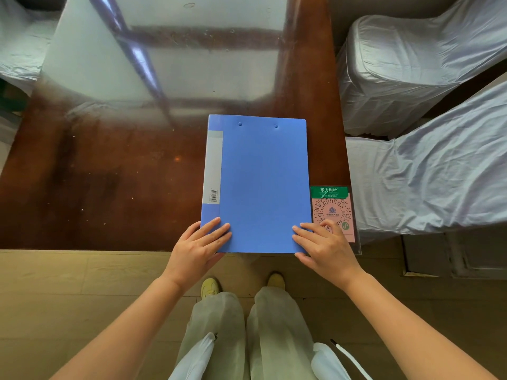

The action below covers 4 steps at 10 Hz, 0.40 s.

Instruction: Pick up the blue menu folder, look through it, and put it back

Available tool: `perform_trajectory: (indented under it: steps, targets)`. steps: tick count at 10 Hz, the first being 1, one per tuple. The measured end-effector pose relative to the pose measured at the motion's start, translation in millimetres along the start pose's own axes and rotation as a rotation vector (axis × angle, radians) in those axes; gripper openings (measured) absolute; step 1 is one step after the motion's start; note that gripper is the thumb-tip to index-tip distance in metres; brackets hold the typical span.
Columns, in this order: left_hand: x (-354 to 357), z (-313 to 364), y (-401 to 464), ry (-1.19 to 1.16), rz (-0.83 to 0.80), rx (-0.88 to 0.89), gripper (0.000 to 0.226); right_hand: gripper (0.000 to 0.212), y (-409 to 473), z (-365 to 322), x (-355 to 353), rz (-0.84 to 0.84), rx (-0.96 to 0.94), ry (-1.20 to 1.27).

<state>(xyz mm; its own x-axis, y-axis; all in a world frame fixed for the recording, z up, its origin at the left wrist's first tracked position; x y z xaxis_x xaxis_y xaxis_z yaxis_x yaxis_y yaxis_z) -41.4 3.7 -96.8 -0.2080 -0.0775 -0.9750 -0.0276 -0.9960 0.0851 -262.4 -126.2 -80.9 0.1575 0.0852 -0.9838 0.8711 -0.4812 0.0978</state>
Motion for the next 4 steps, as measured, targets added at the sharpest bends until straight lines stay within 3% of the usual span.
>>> perform_trajectory:
  steps: [4]
  targets:
    - [-11, 5, 10, 0.059, -0.044, -0.013, 0.049, 0.034, 0, -1, -4, -0.030, 0.046, -0.012]
Point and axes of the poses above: each hand's wrist, its own y-axis towards the middle knuckle, its own x-axis out of the palm, z = x × y, the point moved 5 cm from there along y, towards the middle knuckle, and after that the axes turned 4 degrees about z, right-handed, at the moved point
